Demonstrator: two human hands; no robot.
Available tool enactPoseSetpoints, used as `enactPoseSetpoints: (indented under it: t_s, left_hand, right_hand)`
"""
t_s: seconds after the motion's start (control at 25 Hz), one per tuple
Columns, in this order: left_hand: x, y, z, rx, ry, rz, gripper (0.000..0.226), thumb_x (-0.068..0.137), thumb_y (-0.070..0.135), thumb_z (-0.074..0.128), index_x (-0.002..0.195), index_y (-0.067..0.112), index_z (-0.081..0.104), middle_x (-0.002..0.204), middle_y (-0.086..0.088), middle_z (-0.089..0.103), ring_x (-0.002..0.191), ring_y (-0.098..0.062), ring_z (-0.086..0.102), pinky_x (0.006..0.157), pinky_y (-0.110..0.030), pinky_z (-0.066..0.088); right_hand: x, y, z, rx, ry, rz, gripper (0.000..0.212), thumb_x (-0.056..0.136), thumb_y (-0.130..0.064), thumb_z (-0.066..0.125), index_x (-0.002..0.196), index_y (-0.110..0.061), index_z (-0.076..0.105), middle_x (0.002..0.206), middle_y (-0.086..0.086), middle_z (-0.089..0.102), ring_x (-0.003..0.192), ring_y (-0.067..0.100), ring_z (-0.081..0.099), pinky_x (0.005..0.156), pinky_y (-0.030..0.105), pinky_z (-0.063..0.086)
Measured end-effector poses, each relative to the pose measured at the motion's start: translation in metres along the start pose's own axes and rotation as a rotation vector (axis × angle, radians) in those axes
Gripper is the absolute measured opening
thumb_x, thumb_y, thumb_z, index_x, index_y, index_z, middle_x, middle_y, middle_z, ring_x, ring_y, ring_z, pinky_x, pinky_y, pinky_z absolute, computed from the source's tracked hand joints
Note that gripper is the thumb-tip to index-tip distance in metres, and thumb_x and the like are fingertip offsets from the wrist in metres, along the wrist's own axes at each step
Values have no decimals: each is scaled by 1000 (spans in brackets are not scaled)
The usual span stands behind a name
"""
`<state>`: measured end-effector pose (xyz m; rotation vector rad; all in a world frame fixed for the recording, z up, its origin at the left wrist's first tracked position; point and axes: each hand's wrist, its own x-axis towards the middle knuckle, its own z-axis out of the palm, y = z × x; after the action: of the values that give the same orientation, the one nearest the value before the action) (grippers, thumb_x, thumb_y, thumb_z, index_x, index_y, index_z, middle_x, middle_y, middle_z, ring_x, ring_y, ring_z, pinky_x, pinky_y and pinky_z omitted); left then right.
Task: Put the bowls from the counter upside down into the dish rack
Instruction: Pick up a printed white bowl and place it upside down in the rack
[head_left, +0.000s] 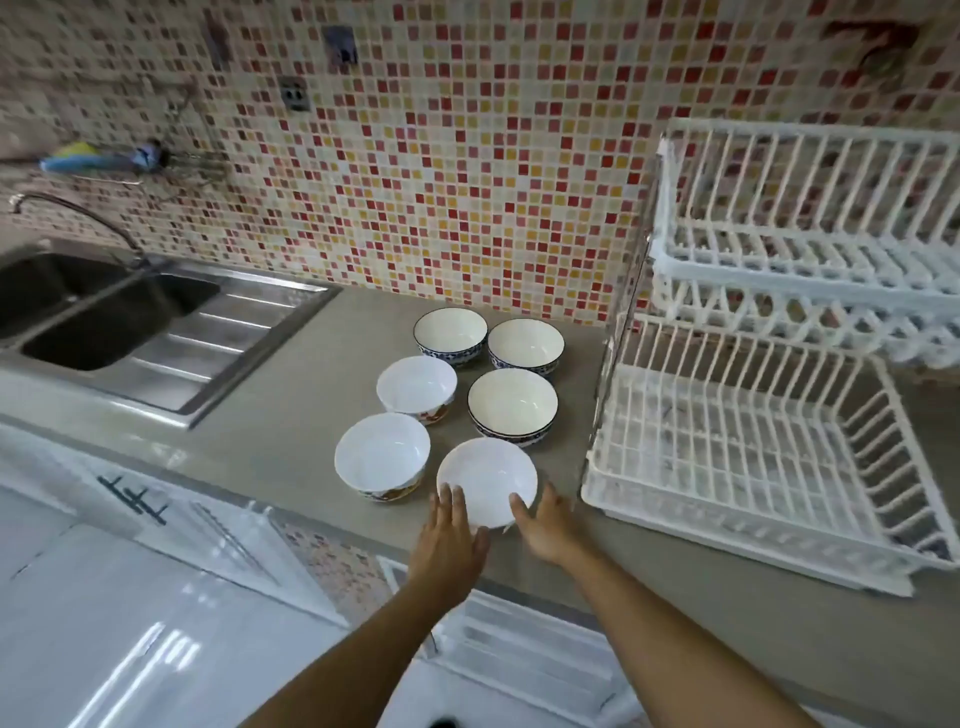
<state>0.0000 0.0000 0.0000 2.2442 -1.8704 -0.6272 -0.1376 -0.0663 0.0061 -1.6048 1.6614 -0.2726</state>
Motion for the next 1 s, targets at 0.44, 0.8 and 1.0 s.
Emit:
enactPoseSetpoints:
  t_s: [0.44,0.8,1.0]
  left_hand:
    - [7,-2,1,-165,64,-40,74,99,26,40,149,3,-10,159,-18,-16,146,-33,20,114,-35,32]
    - [-4,34,-45,-472,240,-150,37,99,36,35,120,9,49,118,-17,62,102,-31,60,87,-40,48]
    - [-31,65,-76,-748,430,0,40,101,31,31,134,18,51,119,-5,62,99,-16,52,84,-25,35]
  right_hand:
    - [4,8,-1,-114,-85,-117,51,91,-11,43,140,-3,27,136,21,47,120,34,49,94,33,42]
    - [-49,1,-56,-461,173,-423,57,94,-9,35,147,-21,20,117,21,57,98,41,60,80,43,48]
    - [-81,-14,-91,-175,304,-476,51,97,-22,41,144,-15,24,125,18,58,106,38,59,84,42,49]
